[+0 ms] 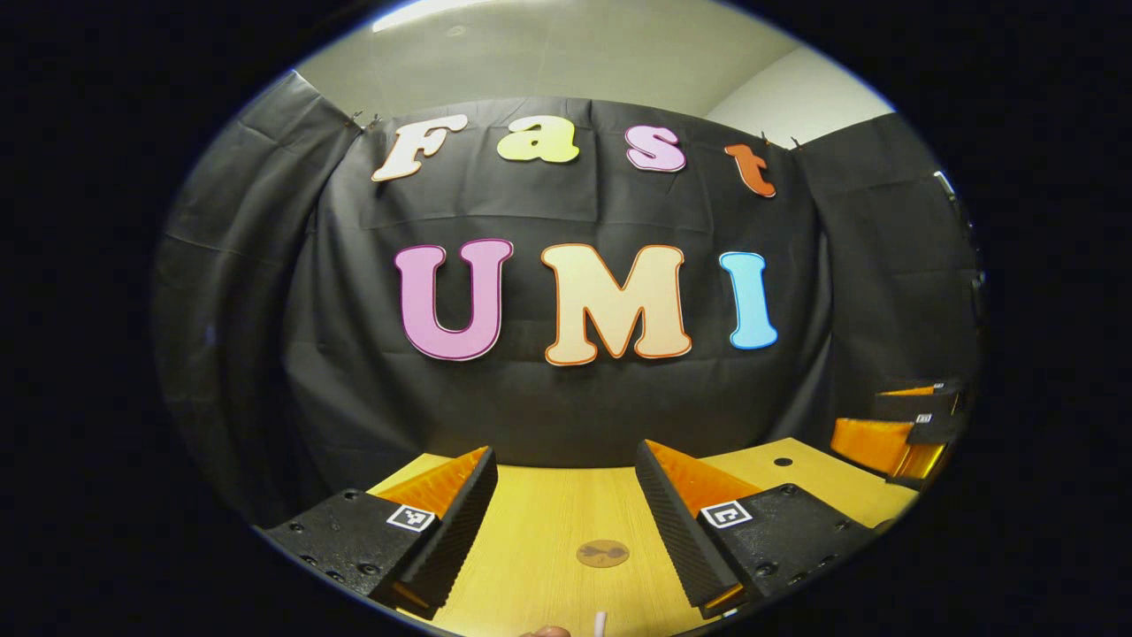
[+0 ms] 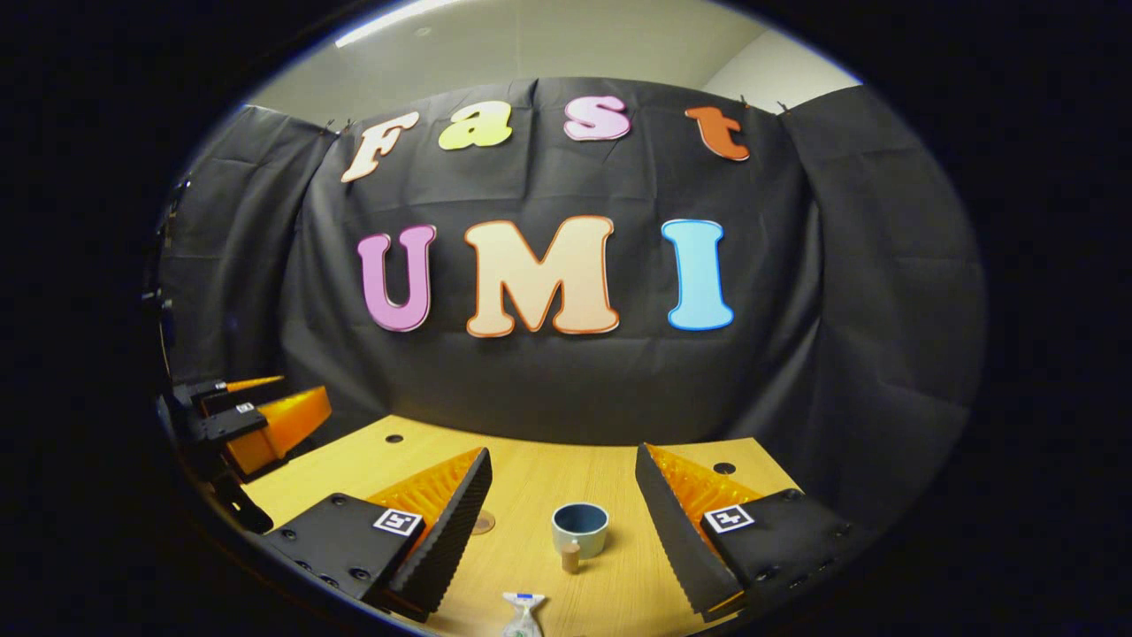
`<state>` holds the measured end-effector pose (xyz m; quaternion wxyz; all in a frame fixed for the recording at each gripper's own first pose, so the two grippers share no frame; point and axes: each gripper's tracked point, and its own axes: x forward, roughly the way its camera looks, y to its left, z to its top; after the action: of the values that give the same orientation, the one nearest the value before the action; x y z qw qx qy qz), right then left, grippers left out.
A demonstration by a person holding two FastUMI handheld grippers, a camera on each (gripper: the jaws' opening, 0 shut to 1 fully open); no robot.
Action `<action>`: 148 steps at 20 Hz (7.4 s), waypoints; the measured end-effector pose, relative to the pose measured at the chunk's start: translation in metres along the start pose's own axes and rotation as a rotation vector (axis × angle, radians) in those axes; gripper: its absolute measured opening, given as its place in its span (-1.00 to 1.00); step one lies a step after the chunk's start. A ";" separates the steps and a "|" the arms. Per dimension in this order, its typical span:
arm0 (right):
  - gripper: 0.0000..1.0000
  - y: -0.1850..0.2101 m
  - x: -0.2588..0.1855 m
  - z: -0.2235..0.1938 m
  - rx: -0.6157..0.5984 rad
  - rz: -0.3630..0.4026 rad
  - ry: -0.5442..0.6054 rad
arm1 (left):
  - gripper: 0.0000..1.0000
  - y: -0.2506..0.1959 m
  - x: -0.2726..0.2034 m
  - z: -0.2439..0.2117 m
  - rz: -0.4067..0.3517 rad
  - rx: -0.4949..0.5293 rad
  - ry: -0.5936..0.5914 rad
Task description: Put the toothbrush and toothpaste on the desktop into the cup, then pick up the cup and place it on the coaster on the desktop.
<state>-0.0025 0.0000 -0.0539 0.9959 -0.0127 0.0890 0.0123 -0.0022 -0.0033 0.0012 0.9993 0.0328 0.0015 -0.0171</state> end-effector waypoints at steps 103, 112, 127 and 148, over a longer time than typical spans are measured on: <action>-0.75 0.047 -0.014 -0.323 -0.053 0.257 0.961 | -1.00 -0.058 -0.073 -0.334 -0.197 -0.050 1.216; -0.75 0.040 0.002 -0.278 0.053 0.287 0.781 | -1.00 -0.041 -0.065 -0.312 -0.228 -0.116 1.038; -0.75 0.004 0.113 -0.133 0.218 0.266 0.384 | -1.00 0.007 -0.147 -0.290 -0.202 -0.193 0.901; -0.76 -0.053 0.248 -0.097 0.308 0.141 0.118 | -1.00 0.006 -0.155 -0.259 -0.078 -0.205 0.836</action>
<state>0.2256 -0.0504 -0.1924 0.9758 0.1457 0.1485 0.0677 -0.1574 0.0249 -0.2562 0.9094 -0.0629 0.4092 -0.0397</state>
